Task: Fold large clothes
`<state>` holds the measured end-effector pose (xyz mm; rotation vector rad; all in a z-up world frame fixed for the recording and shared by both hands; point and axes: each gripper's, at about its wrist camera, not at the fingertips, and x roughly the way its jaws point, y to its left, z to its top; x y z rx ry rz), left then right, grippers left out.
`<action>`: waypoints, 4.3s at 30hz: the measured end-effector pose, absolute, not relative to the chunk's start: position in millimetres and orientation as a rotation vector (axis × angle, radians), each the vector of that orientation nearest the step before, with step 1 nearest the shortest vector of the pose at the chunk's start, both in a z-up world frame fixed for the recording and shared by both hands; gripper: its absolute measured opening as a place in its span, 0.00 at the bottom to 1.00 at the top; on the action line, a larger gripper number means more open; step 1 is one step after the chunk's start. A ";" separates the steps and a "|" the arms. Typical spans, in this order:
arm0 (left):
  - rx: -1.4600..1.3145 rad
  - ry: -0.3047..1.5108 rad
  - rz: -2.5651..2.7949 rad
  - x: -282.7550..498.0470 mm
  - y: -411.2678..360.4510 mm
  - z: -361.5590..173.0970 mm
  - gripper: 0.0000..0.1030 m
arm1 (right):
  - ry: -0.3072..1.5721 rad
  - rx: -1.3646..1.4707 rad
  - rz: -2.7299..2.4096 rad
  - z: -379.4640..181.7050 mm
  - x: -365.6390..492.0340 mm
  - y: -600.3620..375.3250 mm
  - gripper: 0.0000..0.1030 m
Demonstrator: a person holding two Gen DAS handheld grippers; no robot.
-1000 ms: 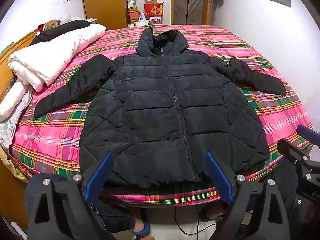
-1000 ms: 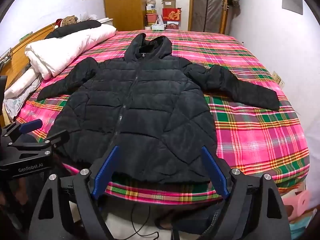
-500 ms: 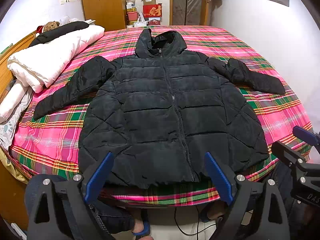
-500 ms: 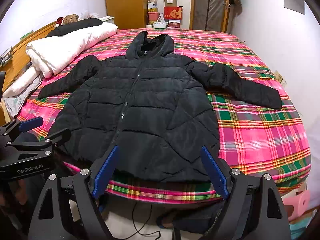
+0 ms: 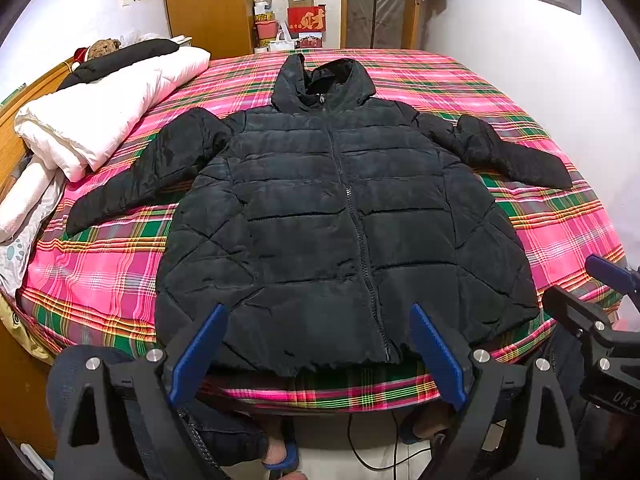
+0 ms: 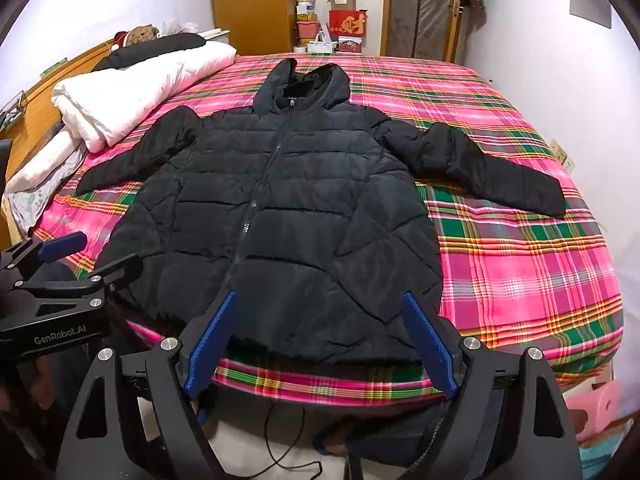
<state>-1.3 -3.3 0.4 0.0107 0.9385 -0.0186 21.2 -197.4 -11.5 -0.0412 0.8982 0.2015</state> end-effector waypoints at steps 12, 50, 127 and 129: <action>0.002 0.944 -0.017 -0.7 -0.9 -2.6 0.90 | 0.899 -0.044 0.201 -13.1 20.5 -196.7 0.81; -0.002 0.947 -0.013 0.3 5.6 -5.8 0.90 | 0.916 -0.056 0.207 -15.7 22.8 -189.5 0.81; -0.563 0.727 0.457 224.6 381.8 -81.2 0.11 | 1.033 -0.124 0.202 -105.2 261.2 -136.2 0.81; -0.542 0.671 0.392 224.8 363.3 -50.4 0.10 | 1.030 -0.110 0.196 -102.1 258.9 -141.5 0.81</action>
